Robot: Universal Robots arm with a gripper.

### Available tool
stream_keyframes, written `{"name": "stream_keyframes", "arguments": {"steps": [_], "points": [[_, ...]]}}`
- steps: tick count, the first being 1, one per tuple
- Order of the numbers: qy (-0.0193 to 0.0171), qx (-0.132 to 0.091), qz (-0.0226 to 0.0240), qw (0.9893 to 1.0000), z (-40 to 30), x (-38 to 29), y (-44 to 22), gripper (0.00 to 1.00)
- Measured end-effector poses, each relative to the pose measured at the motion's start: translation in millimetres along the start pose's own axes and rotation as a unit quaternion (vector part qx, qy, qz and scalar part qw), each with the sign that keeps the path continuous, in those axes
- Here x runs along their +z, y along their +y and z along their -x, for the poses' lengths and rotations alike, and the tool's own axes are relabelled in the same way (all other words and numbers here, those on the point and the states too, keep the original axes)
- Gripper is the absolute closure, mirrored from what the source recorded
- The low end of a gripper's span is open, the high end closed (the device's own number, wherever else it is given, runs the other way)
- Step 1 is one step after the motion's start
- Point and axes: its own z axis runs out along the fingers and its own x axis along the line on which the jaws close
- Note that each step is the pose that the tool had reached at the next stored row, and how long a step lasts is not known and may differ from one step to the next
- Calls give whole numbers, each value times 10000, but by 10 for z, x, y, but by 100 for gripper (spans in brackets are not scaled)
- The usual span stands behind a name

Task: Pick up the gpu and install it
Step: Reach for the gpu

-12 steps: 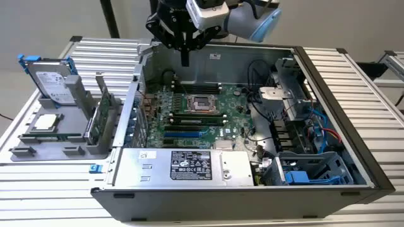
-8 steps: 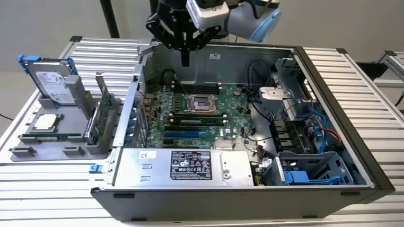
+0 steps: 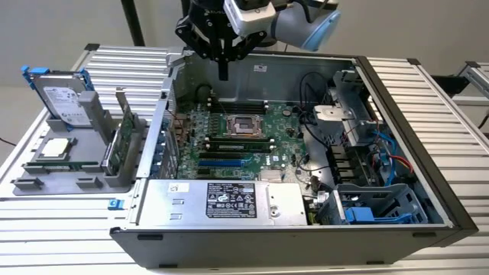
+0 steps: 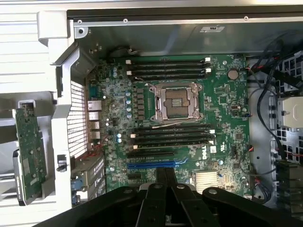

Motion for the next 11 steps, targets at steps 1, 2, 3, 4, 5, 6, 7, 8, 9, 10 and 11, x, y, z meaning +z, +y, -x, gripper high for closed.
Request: {"name": "stream_keyframes", "arguments": {"steps": [1, 2, 3, 4, 5, 6, 7, 8, 9, 10, 11], "points": [[0, 0, 0, 10000, -7, 0, -1, 100], [0, 0, 0, 10000, -16, -1, -2, 100], [0, 0, -1, 10000, -27, -2, -2, 100], [0, 0, 0, 10000, -38, -3, -3, 100], [0, 0, 0, 10000, -50, -3, -3, 100], [0, 0, 0, 10000, -62, -4, -4, 100], [0, 0, 0, 10000, -74, -5, -5, 100], [0, 0, 0, 10000, -89, -6, -6, 100], [0, 0, 0, 10000, -104, -7, -7, 100], [0, 0, 0, 10000, -117, -8, -8, 100], [0, 0, 0, 10000, -131, -9, -9, 100]]}}
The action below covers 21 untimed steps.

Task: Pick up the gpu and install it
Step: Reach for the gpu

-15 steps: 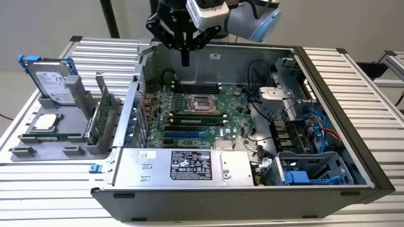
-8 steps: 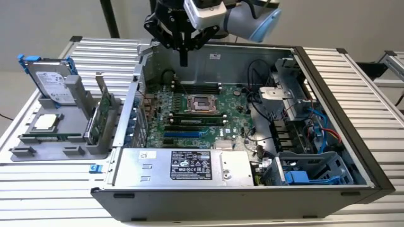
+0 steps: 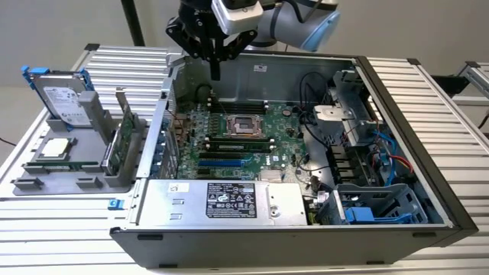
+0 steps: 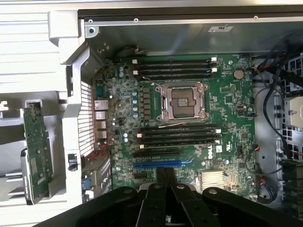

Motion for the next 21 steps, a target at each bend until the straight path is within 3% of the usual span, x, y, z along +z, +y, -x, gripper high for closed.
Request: {"name": "stream_keyframes", "arguments": {"steps": [21], "points": [[-1, 0, 0, 10000, -240, -15, -16, 100]]}}
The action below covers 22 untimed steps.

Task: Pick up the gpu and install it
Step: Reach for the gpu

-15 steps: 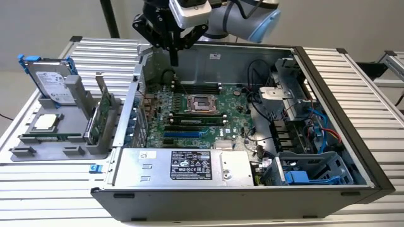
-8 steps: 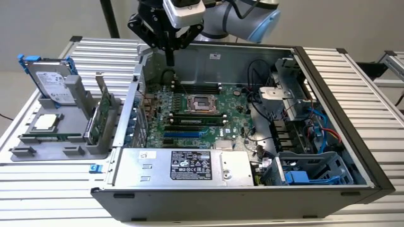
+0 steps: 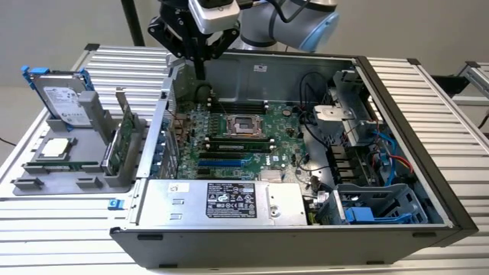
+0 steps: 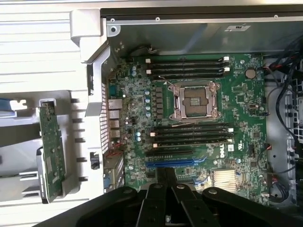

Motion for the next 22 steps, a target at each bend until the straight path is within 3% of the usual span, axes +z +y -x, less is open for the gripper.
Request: {"name": "stream_keyframes", "arguments": {"steps": [22], "points": [[0, 0, 0, 10000, -270, -17, -18, 100]]}}
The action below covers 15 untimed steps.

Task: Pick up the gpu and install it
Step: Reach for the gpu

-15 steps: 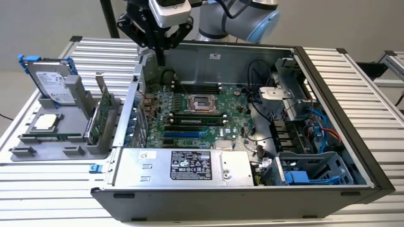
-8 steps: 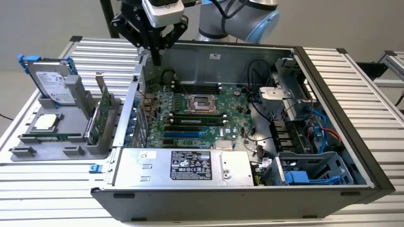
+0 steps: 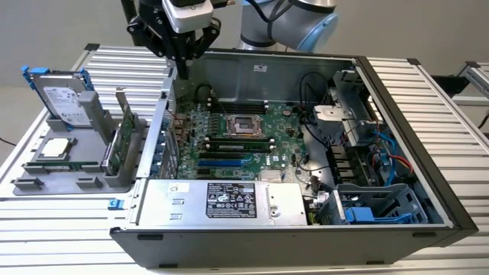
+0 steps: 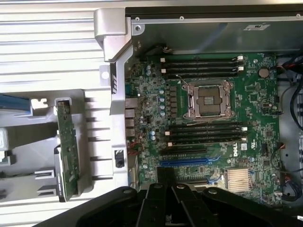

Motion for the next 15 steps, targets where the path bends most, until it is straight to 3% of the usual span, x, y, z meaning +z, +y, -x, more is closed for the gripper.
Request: {"name": "stream_keyframes", "arguments": {"steps": [15], "points": [[0, 0, 0, 10000, -163, -10, -11, 100]]}}
